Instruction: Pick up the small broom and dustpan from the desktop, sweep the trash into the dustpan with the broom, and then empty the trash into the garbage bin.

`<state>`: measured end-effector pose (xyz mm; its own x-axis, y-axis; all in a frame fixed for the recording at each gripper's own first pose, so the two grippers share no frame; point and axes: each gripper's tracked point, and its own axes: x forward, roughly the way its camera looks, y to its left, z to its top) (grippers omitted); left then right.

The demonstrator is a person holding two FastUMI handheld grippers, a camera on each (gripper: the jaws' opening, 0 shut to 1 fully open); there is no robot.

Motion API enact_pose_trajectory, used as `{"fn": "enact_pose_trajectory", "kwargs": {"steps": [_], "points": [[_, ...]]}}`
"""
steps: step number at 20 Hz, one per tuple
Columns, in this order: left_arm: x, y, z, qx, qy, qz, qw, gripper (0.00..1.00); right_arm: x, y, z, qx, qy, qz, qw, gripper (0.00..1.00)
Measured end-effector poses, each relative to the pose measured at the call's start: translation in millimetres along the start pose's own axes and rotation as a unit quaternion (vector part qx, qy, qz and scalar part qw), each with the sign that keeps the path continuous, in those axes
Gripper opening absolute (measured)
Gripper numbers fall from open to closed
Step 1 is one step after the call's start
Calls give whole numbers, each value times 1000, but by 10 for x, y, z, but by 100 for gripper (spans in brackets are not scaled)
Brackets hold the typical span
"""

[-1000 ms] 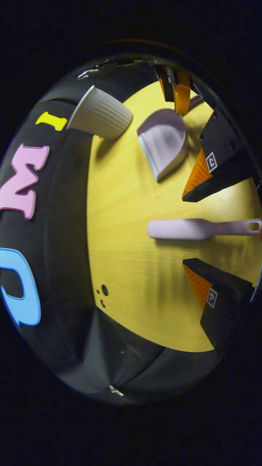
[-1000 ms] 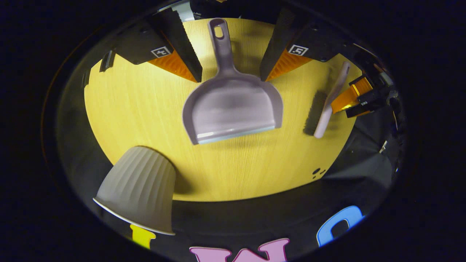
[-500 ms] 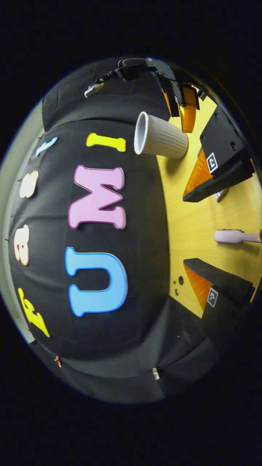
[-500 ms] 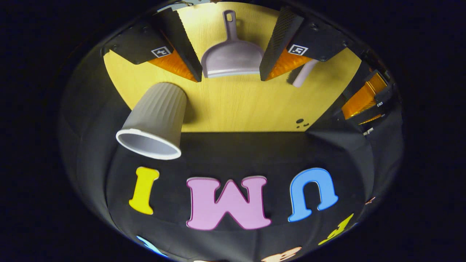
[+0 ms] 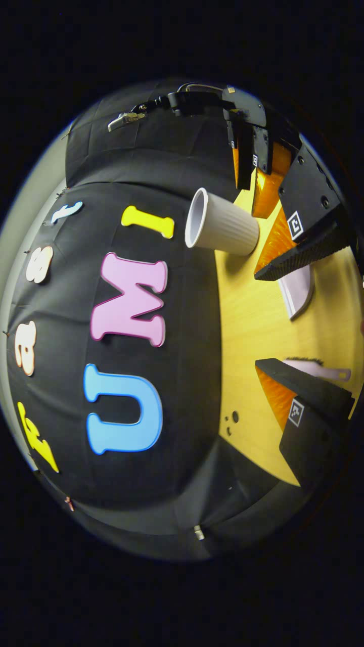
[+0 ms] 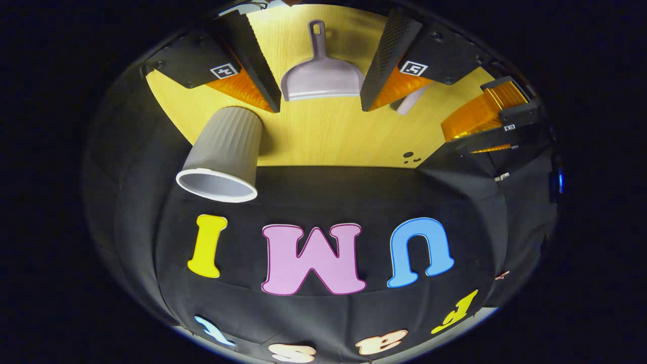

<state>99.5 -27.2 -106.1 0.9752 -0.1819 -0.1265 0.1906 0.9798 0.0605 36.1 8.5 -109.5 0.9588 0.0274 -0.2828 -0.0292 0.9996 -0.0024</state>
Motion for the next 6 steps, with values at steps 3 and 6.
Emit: {"fn": "enact_pose_trajectory", "kwargs": {"steps": [3,6], "points": [[131,-42,-116,-40,37,-7,998,98,-29,-7,-106,9,16,1,1000,99],[192,31,-250,-64,57,4,996,96,-71,-103,-158,18,23,-11,1000,99]]}}
